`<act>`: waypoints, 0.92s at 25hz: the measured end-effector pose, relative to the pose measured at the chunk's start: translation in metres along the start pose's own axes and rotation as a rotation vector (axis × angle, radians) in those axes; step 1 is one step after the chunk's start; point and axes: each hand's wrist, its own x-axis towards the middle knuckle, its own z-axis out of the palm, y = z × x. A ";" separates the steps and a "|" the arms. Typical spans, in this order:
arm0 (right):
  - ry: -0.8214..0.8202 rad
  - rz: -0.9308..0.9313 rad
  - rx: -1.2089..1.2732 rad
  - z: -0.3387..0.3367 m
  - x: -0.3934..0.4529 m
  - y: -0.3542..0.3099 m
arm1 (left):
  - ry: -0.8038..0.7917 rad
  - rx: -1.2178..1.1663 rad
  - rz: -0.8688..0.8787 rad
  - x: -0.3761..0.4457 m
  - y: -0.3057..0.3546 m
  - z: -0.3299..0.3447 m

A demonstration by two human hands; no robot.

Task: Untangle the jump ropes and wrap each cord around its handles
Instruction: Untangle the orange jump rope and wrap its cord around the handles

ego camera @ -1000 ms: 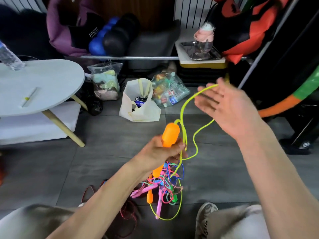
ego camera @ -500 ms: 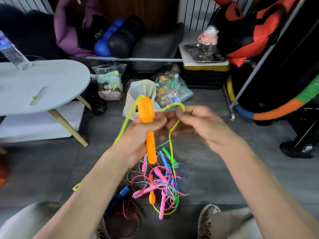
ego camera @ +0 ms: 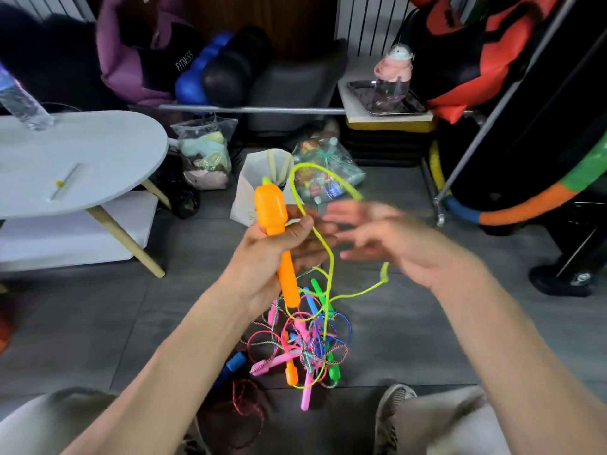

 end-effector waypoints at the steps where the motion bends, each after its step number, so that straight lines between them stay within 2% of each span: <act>1: -0.091 0.081 -0.245 0.010 0.002 0.009 | 0.000 -0.084 0.012 0.001 0.005 0.000; 3: -0.353 0.162 -0.725 0.024 0.008 0.025 | 0.006 -0.156 0.037 0.001 0.015 -0.003; 4: -0.370 0.147 -0.905 0.025 0.011 0.031 | 0.016 -0.179 0.059 0.002 0.020 -0.005; 5: -0.296 0.127 -0.985 0.024 0.014 0.033 | 0.025 -0.208 0.077 0.002 0.023 -0.007; 6: -0.174 0.116 -0.944 0.021 0.014 0.031 | 0.031 -0.219 0.085 0.003 0.025 -0.011; 8: 0.119 0.008 -0.645 0.014 0.013 0.025 | 0.049 -0.109 0.053 0.008 0.023 -0.019; 10: 0.358 -0.230 -0.317 0.008 0.009 0.012 | 0.041 0.088 -0.023 0.010 0.012 -0.019; 12: 0.347 -0.432 0.077 0.008 0.003 -0.003 | -0.024 0.211 -0.078 0.009 -0.007 -0.014; 14: 0.248 -0.508 0.445 0.009 -0.002 -0.013 | -0.075 0.388 -0.102 0.006 -0.027 -0.005; 16: 0.208 -0.504 0.653 0.008 -0.007 -0.018 | -0.120 0.567 -0.111 0.004 -0.044 0.002; 18: 0.189 -0.499 0.727 0.002 -0.011 -0.019 | -0.106 0.629 -0.065 0.005 -0.052 0.004; 20: 0.169 -0.448 0.624 -0.009 -0.011 -0.019 | -0.067 0.489 0.013 0.006 -0.048 0.008; 21: 0.171 -0.378 0.479 -0.012 -0.010 -0.018 | -0.051 0.369 0.044 0.007 -0.042 0.010; 23: 0.168 -0.161 -0.010 -0.011 -0.008 -0.008 | -0.008 0.137 0.087 0.010 -0.027 0.012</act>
